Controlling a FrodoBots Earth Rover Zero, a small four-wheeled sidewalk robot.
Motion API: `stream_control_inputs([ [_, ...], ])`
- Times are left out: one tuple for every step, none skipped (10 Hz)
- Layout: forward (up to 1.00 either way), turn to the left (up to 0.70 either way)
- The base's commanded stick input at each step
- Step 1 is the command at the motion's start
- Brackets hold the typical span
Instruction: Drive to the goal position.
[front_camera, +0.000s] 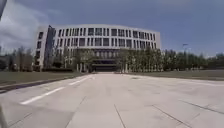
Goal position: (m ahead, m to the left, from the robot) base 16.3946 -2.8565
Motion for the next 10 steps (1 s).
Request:
stream_control_inputs([
  [0.50, 0.01],
  [0.50, 0.01],
  [0.50, 0.01],
  [0.50, 0.01],
  [0.50, 0.01],
  [0.50, 0.01],
  [0.50, 0.01],
  [0.50, 0.01],
  [0.50, 0.01],
  [0.50, 0.01],
])
